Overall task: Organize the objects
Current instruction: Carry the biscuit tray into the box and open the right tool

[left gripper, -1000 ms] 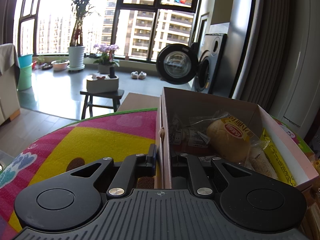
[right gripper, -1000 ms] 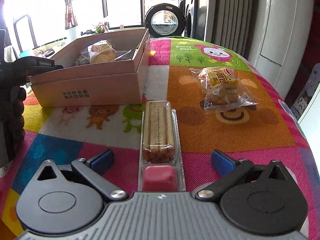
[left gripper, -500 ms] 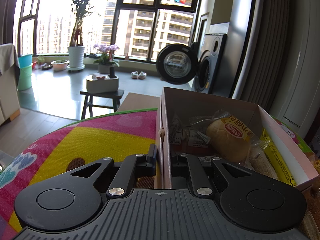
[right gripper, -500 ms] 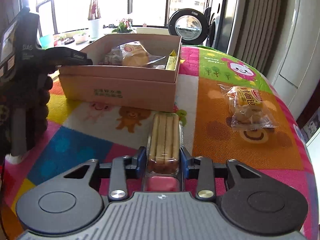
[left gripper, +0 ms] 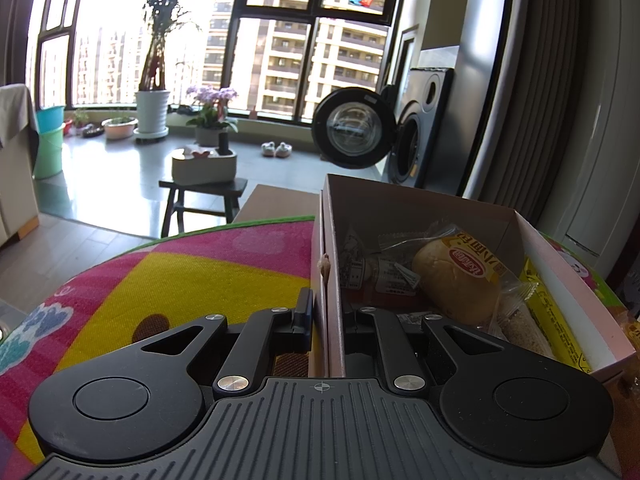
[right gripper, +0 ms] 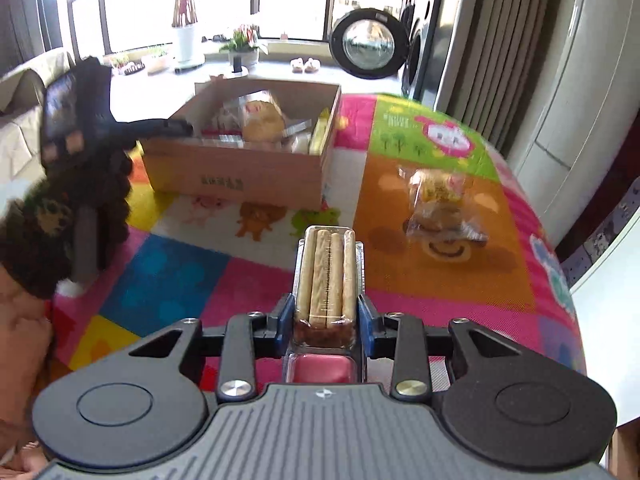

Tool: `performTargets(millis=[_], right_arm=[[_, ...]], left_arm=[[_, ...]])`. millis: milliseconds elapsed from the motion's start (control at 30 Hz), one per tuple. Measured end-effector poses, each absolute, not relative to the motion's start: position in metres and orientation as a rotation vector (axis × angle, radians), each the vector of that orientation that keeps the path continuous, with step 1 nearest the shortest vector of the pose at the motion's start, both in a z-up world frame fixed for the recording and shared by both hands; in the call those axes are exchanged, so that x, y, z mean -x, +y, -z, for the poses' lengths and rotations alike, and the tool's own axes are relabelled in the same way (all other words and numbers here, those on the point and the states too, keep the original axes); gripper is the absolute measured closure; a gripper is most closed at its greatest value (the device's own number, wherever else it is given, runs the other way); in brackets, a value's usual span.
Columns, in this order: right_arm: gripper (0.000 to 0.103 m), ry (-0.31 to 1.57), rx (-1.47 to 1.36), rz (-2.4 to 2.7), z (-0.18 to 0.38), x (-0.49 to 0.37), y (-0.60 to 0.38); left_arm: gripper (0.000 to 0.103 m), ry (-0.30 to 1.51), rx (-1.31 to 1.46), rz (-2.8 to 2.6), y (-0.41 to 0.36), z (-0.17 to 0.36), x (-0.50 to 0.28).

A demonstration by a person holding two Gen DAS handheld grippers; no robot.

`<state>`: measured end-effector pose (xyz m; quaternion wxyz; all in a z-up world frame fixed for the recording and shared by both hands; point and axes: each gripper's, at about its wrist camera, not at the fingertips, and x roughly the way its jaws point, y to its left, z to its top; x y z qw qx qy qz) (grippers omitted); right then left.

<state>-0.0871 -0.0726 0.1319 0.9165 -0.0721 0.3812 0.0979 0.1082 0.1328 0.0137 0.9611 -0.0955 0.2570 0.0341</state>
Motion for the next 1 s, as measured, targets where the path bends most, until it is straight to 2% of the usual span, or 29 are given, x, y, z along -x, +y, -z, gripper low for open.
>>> performTargets(millis=[267, 467, 600, 1000], right_arm=[[0.071, 0.534, 0.136, -0.295, -0.227, 0.088, -0.048], [0.071, 0.45, 0.101, -0.372, -0.259, 0.046, -0.012], [0.071, 0.519, 0.068, -0.399, -0.244, 0.0, 0.011], [0.072, 0.827, -0.003, -0.379, -0.138, -0.121, 0.056]], left_arm=[[0.09, 0.521, 0.193, -0.069, 0.133, -0.014, -0.108], [0.09, 0.521, 0.194, -0.069, 0.133, -0.014, -0.108], [0.09, 0.521, 0.193, -0.069, 0.133, -0.014, -0.108], [0.09, 0.52, 0.196, -0.068, 0.133, -0.014, -0.109]])
